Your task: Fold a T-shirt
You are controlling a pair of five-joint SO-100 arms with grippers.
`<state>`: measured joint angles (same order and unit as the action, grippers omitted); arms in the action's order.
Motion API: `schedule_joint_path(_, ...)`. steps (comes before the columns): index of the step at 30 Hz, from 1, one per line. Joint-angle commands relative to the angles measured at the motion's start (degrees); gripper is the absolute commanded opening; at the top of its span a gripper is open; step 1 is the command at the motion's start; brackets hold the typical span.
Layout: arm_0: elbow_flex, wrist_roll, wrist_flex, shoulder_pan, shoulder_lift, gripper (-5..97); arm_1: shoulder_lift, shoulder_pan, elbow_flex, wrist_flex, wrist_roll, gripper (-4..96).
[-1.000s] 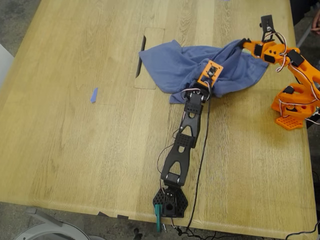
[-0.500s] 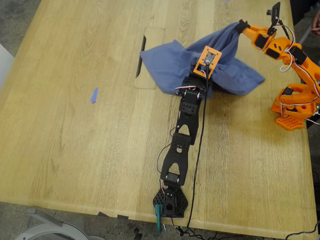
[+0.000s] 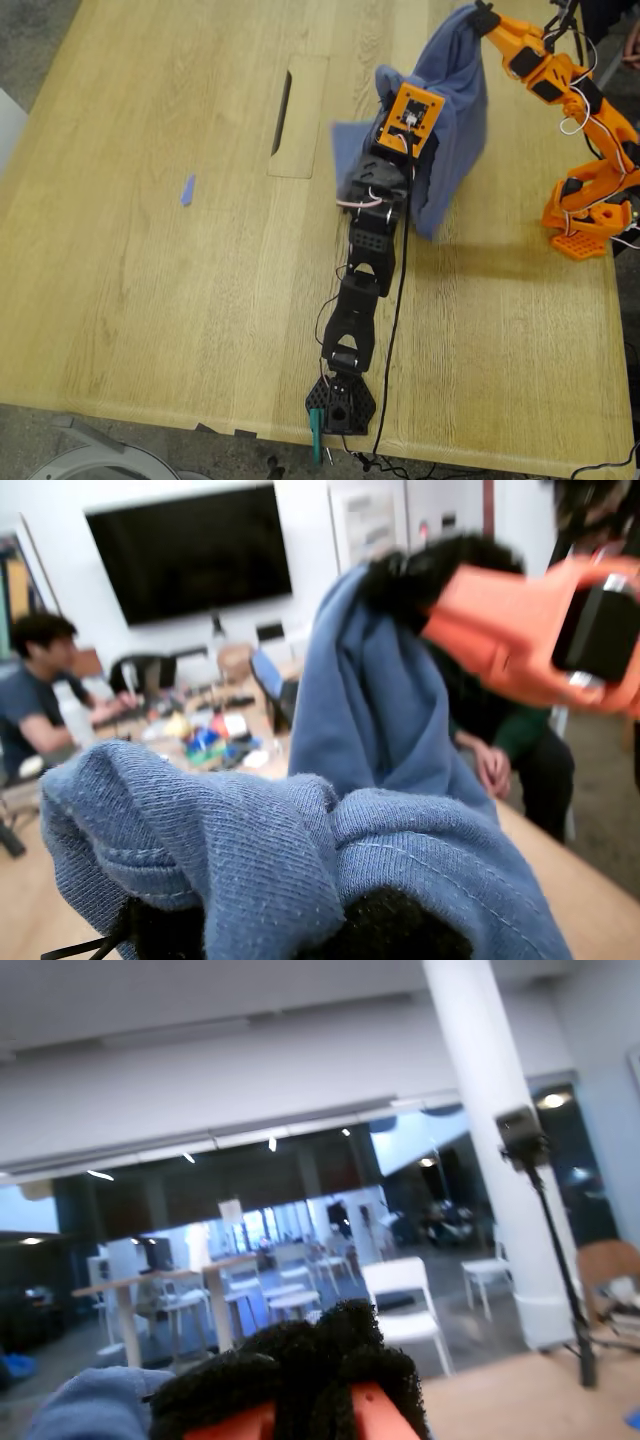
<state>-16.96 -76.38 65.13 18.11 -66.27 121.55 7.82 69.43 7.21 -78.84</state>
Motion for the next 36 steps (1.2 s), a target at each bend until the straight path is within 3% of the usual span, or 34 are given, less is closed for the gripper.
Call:
schedule_joint_path(1,-0.35,0.00,-6.94,0.79,-13.71,0,-2.64,-1.67,-9.58,-1.76,-1.67,-0.1)
schedule_joint_path(9,5.27,1.32,-14.59,0.53,-21.18,0,-9.84,-5.10,-23.12,-1.23,-5.19,-0.1)
schedule_joint_path(15,20.83,-0.26,-18.46,-0.97,-32.70,0,-13.89,-9.84,-29.27,-0.62,-8.70,-0.1)
schedule_joint_path(29,22.15,-3.96,-27.60,3.34,-37.18,0,-16.17,-18.28,-35.42,-2.64,-11.95,0.0)
schedule_joint_path(32,23.03,-4.75,-29.18,3.34,-38.50,0,-16.26,-18.98,-35.86,-5.19,-13.80,0.0)
schedule_joint_path(36,23.20,-4.75,-31.03,4.75,-39.29,0,-16.44,-23.91,-36.30,-7.73,-19.69,0.0)
